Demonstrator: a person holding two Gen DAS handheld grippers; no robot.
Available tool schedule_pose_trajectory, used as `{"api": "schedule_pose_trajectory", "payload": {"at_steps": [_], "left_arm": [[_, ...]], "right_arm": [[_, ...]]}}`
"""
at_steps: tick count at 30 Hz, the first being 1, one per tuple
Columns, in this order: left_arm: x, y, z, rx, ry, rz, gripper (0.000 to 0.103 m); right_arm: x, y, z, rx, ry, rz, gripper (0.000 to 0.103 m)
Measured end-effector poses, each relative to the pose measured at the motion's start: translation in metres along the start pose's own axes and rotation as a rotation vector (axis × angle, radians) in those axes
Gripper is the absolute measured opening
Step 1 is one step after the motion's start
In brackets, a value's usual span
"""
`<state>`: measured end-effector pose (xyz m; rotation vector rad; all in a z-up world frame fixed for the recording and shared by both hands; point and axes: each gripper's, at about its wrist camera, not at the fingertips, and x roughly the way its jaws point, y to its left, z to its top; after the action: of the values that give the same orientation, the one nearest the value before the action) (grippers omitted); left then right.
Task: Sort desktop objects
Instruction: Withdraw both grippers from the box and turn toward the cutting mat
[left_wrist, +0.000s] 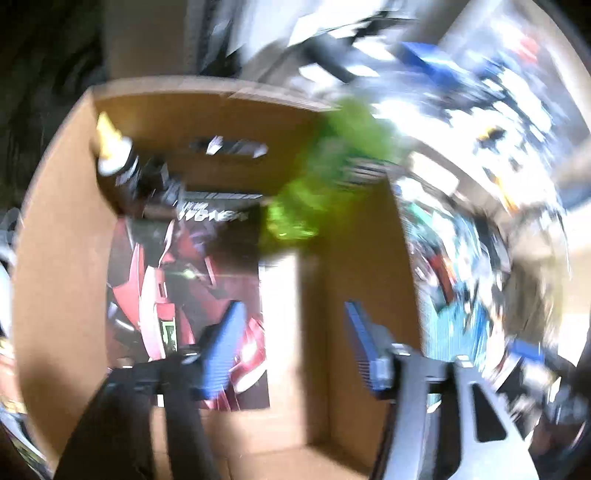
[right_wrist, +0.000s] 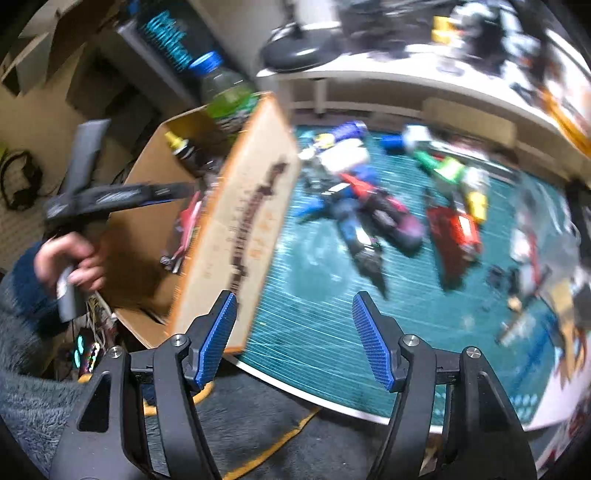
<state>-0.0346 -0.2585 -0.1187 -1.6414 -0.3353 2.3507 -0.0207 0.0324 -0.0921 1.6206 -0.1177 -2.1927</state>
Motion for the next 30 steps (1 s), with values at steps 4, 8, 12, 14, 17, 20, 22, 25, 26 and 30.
{"api": "schedule_pose_trajectory", "payload": {"at_steps": [4,8,12,14,17,20,22,25,26,30], "left_arm": [[0.005,-0.028,0.019,0.028,-0.002,0.035,0.076],[0.009,-0.071,-0.006,-0.040,-0.001,0.040,0.080],[0.012,-0.107,-0.026,-0.096,-0.010,0.121,0.094],[0.012,-0.130,-0.036,-0.132,-0.004,0.154,0.094],[0.006,-0.165,-0.049,-0.192,-0.043,0.133,0.101],[0.011,-0.194,-0.055,-0.240,-0.066,0.127,0.103],[0.019,-0.213,-0.056,-0.248,-0.056,0.113,0.103],[0.045,-0.236,-0.040,-0.237,-0.029,0.069,0.103],[0.057,-0.240,-0.031,-0.233,-0.029,0.062,0.103],[0.112,-0.238,0.012,-0.278,-0.032,0.040,0.103]], "right_arm": [[-0.017,-0.042,-0.015,0.042,-0.011,-0.014,0.063],[-0.028,-0.086,-0.026,0.046,-0.017,-0.005,0.063],[-0.038,-0.132,-0.041,0.011,-0.017,0.033,0.069],[-0.042,-0.152,-0.050,-0.002,-0.013,0.035,0.076],[-0.049,-0.186,-0.065,-0.005,0.004,0.070,0.076],[-0.050,-0.219,-0.082,0.005,0.055,0.080,0.076],[-0.052,-0.234,-0.090,0.007,0.073,0.081,0.076],[-0.056,-0.255,-0.099,0.013,0.089,0.076,0.076],[-0.056,-0.260,-0.100,0.021,0.092,0.073,0.076],[-0.059,-0.279,-0.105,0.065,0.098,0.060,0.076]]}}
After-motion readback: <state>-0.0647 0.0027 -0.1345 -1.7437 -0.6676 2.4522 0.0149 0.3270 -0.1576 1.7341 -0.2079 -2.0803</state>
